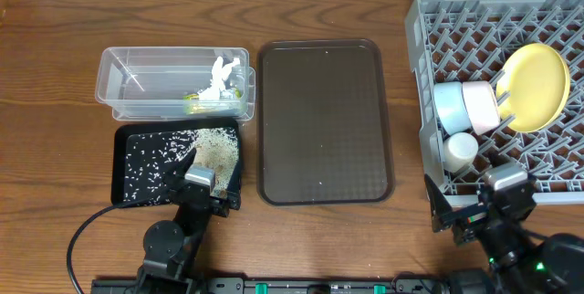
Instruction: Sort waste into correct bins and load items into the dishwasher rack
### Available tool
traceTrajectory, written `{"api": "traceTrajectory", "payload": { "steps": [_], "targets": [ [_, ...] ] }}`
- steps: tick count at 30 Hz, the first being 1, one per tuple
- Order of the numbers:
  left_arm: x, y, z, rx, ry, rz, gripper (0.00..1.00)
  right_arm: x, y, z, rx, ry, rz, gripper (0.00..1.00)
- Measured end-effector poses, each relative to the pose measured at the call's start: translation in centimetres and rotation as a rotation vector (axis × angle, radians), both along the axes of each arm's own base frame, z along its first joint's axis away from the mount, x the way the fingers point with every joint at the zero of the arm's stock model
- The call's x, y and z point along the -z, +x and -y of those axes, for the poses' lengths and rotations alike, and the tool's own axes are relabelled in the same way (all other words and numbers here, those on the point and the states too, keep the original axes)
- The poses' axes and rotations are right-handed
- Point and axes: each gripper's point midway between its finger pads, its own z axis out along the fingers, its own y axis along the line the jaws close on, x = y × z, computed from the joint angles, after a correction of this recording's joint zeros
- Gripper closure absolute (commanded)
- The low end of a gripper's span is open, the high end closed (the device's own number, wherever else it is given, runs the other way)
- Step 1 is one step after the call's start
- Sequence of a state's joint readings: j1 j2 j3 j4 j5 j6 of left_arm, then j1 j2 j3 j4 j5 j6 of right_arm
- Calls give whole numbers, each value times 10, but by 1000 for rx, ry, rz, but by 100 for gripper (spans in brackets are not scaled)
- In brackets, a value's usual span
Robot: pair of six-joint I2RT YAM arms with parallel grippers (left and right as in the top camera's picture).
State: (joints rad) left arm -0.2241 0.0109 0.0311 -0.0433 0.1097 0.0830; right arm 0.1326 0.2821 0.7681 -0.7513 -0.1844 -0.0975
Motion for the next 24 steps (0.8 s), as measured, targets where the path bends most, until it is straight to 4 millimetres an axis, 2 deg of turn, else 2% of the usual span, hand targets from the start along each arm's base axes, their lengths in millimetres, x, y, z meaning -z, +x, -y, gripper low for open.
{"api": "traceTrajectory", "payload": {
  "steps": [3, 9, 17, 19, 24],
  "targets": [
    [0, 0, 0, 0, 0, 0, 11, 24, 4, 6, 35, -3, 30, 1],
    [0, 0, 0, 0, 0, 0, 11, 74, 19, -2, -7, 6, 101, 1],
    [0, 0, 0, 0, 0, 0, 11, 123, 43, -9, -36, 13, 125, 1],
    [0, 0, 0, 0, 0, 0, 11, 129, 47, -10, -42, 17, 156, 1],
    [0, 0, 0, 0, 0, 0, 11, 122, 51, -12, -51, 23, 232, 1]
  ]
}}
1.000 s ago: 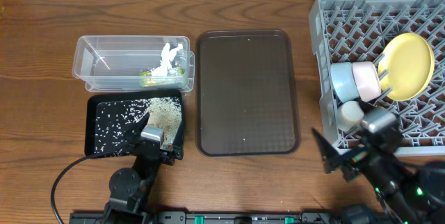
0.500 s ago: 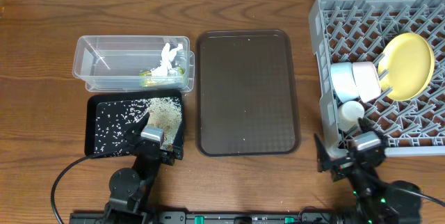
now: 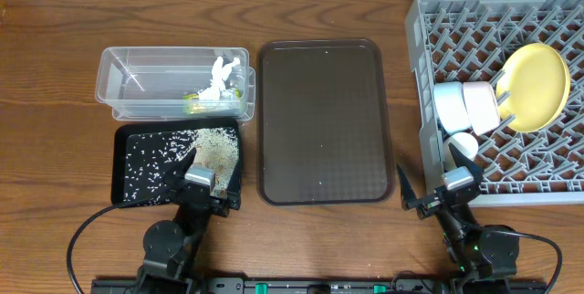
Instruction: Sort waste into correct bins and load items into the dishwasher rack
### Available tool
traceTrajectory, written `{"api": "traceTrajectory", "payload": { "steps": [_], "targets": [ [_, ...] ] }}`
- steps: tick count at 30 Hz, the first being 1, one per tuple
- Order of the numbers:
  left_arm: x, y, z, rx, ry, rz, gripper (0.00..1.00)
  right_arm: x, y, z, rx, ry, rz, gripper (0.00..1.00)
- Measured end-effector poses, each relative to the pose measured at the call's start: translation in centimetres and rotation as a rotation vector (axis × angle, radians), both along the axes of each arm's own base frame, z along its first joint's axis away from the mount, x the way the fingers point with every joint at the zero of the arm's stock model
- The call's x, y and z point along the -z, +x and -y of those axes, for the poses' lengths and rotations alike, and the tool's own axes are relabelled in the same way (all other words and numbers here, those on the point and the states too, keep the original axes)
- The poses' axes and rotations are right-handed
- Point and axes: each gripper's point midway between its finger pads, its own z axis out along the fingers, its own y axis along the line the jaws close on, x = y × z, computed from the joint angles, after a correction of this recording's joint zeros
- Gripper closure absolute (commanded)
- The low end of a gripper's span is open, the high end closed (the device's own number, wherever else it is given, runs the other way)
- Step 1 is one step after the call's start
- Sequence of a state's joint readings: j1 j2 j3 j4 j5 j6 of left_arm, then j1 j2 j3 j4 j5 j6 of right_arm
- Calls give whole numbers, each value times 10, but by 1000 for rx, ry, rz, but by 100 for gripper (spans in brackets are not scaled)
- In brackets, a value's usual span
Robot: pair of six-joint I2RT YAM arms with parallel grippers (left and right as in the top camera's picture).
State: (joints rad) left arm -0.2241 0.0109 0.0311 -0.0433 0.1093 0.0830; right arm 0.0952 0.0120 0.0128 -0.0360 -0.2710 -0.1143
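My left gripper (image 3: 210, 171) hangs over the near right corner of the black tray (image 3: 128, 194), which holds scattered rice (image 3: 217, 148); its fingers look spread, with nothing between them. The clear bin (image 3: 123, 93) behind it holds crumpled white paper (image 3: 219, 70) and a green scrap (image 3: 193, 99). My right gripper (image 3: 429, 184) stands open and empty just off the front left corner of the grey dishwasher rack (image 3: 547, 11). In the rack stand a yellow plate (image 3: 537, 84), a pink bowl (image 3: 482, 104), a pale bowl (image 3: 449, 104) and a white cup (image 3: 465, 143).
A brown serving tray (image 3: 324, 120) with nothing on it lies between the bins and the rack. The left arm's cable (image 3: 87, 230) loops across the near left of the table.
My right arm has moved left and nearer, from the rack's front edge to just off its front left corner. The pale bowl and the cup sit slightly shifted. The left arm has not moved.
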Motion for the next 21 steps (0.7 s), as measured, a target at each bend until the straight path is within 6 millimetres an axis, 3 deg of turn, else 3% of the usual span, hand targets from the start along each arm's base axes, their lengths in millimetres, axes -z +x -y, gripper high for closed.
{"api": "traceTrajectory", "payload": {
  "steps": [21],
  "targets": [
    [0, 0, 0, 0, 0, 0, 11, 3, -1, -2, -10, -1, -10, 1]
  ]
}}
